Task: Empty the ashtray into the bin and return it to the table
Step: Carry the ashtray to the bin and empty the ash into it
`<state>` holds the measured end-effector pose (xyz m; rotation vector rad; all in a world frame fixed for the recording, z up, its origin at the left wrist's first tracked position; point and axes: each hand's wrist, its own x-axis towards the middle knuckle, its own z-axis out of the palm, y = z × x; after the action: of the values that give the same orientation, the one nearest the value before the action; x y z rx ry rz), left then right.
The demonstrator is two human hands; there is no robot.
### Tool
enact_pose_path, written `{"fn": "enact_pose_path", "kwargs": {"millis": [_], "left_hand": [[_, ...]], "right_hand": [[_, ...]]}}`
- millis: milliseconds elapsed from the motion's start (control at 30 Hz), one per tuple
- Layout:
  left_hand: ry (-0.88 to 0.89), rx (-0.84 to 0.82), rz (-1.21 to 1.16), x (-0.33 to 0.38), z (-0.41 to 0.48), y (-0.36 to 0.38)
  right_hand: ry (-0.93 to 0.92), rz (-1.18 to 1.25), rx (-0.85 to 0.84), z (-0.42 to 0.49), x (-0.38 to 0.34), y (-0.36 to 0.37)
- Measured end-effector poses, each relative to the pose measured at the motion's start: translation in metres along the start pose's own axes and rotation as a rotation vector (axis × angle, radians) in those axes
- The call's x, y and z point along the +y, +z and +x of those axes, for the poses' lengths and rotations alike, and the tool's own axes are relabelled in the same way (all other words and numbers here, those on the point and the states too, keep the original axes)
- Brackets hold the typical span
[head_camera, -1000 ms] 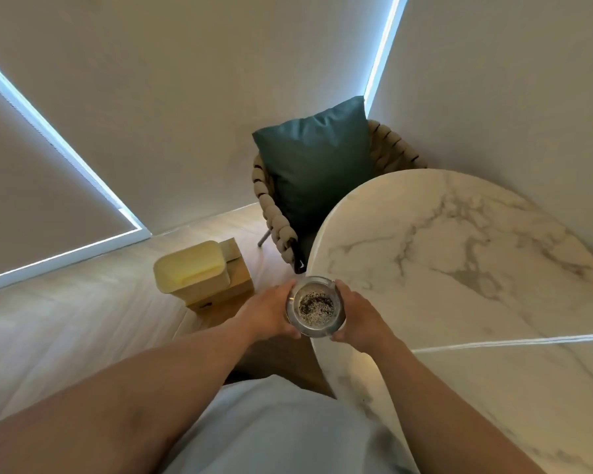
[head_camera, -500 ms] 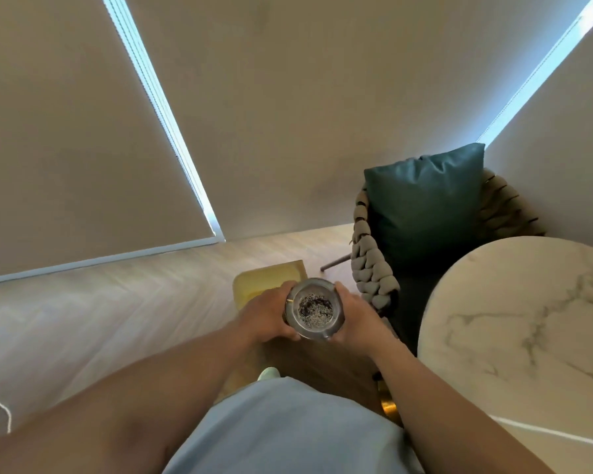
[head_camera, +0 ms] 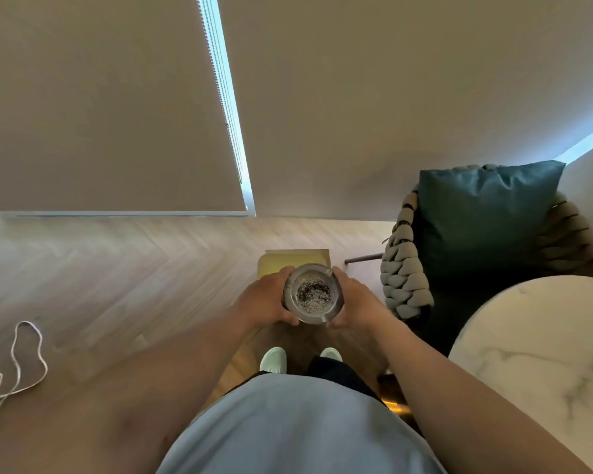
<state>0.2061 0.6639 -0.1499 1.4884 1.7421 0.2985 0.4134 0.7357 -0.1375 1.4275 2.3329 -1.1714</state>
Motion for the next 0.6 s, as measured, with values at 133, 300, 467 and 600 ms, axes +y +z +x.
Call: {"fn": "enact_pose_path", "kwargs": {"millis": [133, 300, 467, 600], "left_hand": [[-0.054, 0.025, -0.049, -0.012, -0.007, 0.006], [-0.145, -0.033, -0.114, -0.019, 0.019, 0.029], [-0.111, -0.104, -0.081, -0.034, 0.048, 0.028], [-0.064, -0.155, -0.014, -0.033, 0.056, 0.011]], "right_hand": [[-0.016, 0.097, -0.041, 0.008, 0.001, 0.008], [0.146, 0.193, -0.043, 0.051, 0.023, -0.004], [0.216, 0.241, -0.038, 0.083, 0.038, -0.004], [0.218, 0.312, -0.083, 0.085, 0.04, -0.01]]}}
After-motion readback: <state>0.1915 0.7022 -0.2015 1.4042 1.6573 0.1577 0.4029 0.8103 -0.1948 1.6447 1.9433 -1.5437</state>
